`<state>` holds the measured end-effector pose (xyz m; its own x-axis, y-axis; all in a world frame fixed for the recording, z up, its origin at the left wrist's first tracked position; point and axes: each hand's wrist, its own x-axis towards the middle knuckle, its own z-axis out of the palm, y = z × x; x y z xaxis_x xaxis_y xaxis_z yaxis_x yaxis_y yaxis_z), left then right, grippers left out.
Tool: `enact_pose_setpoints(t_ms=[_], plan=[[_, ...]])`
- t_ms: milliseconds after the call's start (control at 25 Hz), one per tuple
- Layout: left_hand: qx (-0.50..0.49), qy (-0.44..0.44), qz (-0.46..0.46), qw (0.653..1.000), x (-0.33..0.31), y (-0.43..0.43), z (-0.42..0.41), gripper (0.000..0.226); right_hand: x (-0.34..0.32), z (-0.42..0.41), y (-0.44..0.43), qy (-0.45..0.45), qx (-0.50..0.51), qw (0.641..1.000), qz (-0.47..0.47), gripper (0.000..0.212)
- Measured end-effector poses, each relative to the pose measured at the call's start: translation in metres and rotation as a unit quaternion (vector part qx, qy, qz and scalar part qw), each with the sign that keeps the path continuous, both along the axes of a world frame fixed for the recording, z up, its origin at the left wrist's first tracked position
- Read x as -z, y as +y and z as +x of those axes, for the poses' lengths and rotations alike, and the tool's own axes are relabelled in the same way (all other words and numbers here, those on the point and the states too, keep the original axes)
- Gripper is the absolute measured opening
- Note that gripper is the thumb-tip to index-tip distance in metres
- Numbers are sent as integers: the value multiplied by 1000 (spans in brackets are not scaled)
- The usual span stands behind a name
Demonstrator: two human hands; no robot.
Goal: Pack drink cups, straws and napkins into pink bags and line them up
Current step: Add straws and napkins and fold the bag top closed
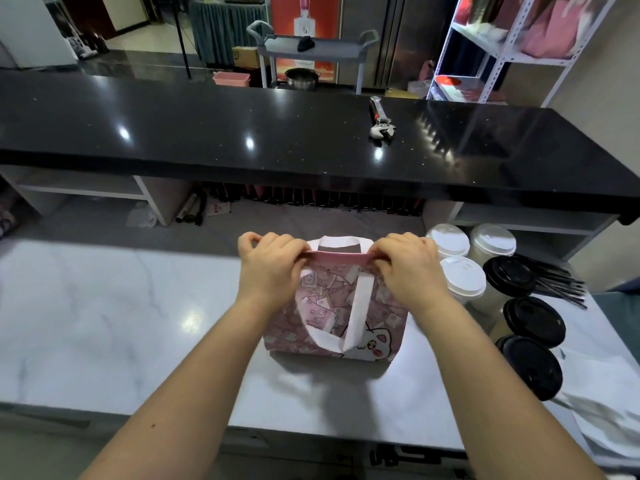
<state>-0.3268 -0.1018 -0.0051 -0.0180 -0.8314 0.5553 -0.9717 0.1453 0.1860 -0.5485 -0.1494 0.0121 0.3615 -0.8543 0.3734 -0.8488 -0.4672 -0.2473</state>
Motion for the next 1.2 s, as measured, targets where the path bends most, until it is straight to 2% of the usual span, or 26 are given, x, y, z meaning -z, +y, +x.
enact_pose_setpoints(t_ms=[120,280,360,440,600,800,920,960,1040,1120,1200], plan=[[-11,4,-6,1000,-1,-1,6,10,-2,-4,-4,13,-13,1000,-19,13],[2,13,-33,999,-1,-4,14,13,1,-4,-2,-22,-38,996,-79,13],[2,15,-43,999,5,3,27,17,6,-15,-2,-31,-20,997,-67,12],[-5,39,-49,998,7,7,36,21,10,-22,-4,-43,-2,998,-53,12],[-20,74,-67,995,1,3,36,28,8,-21,-15,-59,-29,994,-83,14],[5,136,-33,990,2,5,44,36,14,-36,-21,-107,-15,994,-32,25],[-11,185,-34,982,1,1,46,35,21,-32,-22,-148,-25,986,-66,26],[-23,226,-32,973,4,2,44,34,25,-31,-19,-182,-33,980,-71,26],[-36,368,-5,929,16,10,39,30,38,-28,-8,-303,-32,952,2,39],[-34,497,26,867,36,25,32,38,62,-26,11,-453,13,884,110,54],[-50,564,52,823,62,43,26,35,91,-26,31,-529,56,827,185,46]])
